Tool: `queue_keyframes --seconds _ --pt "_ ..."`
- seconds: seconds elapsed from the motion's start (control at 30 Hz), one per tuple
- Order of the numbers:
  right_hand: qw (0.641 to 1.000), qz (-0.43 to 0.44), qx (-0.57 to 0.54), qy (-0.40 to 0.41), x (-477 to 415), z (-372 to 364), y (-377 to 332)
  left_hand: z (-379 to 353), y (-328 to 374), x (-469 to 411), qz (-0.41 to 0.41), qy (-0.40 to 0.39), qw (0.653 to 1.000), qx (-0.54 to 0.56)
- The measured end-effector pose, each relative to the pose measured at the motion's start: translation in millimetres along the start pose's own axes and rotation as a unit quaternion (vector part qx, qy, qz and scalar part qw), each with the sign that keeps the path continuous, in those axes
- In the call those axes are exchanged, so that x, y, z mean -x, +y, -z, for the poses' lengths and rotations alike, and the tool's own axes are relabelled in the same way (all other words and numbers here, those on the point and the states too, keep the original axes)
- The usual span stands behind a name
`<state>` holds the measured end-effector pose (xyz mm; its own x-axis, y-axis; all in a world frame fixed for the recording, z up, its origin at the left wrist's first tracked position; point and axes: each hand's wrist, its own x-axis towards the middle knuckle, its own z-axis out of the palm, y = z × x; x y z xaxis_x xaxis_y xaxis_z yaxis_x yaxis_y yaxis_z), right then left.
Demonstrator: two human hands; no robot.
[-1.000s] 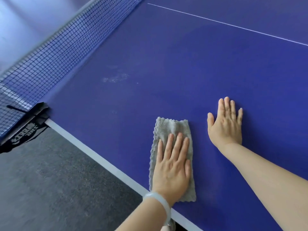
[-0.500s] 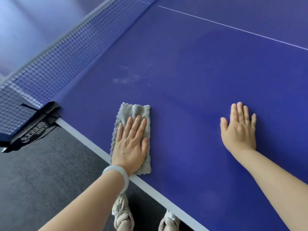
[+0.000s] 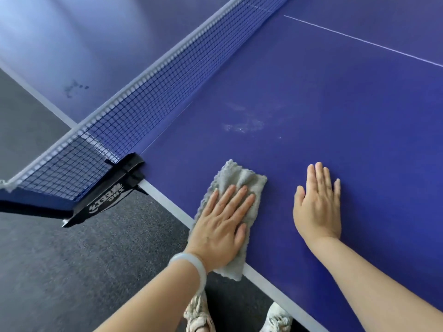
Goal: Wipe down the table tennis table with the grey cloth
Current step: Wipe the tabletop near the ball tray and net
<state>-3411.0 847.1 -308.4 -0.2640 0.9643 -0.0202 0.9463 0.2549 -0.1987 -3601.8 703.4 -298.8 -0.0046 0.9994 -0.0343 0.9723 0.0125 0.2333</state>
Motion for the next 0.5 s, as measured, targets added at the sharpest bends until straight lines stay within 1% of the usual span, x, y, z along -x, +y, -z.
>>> queue_keyframes --seconds 0.07,0.13,0.2,0.23,0.27,0.3,0.37,0.43,0.5 --pt "1.000 -0.008 0.004 0.008 -1.1 0.4 -3.6 16.8 -63.6 7.2 0.048 0.004 0.998 -0.044" --pt "1.000 -0.019 0.013 0.004 -0.7 0.3 -7.9 32.0 -114.5 0.9 0.152 0.007 0.987 -0.045" --pt "0.999 -0.028 0.017 0.004 -0.6 1.1 -9.4 34.4 -124.9 -12.3 0.235 0.015 0.972 -0.016" --pt "0.999 -0.036 0.012 0.006 -1.1 2.2 -9.9 31.6 -114.8 -17.2 0.247 0.021 0.969 -0.013" --pt "0.999 -0.048 0.007 0.008 -1.4 3.4 -10.6 26.7 -98.6 -19.3 0.231 0.026 0.973 -0.013" --pt "0.998 -0.064 0.002 0.010 -1.6 4.3 -11.1 21.1 -77.1 -19.5 0.186 0.025 0.982 -0.008" --pt "0.995 -0.095 0.000 0.012 -2.3 4.7 -11.8 7.7 -29.9 -15.4 0.053 0.013 0.998 0.012" --pt "0.994 -0.106 0.003 0.010 -2.5 5.4 -10.9 -2.8 5.4 -18.5 -0.059 -0.011 0.998 0.017" --pt "0.995 -0.102 -0.001 0.009 -2.5 6.2 -10.6 -5.6 16.5 -32.1 -0.137 -0.036 0.990 0.009"
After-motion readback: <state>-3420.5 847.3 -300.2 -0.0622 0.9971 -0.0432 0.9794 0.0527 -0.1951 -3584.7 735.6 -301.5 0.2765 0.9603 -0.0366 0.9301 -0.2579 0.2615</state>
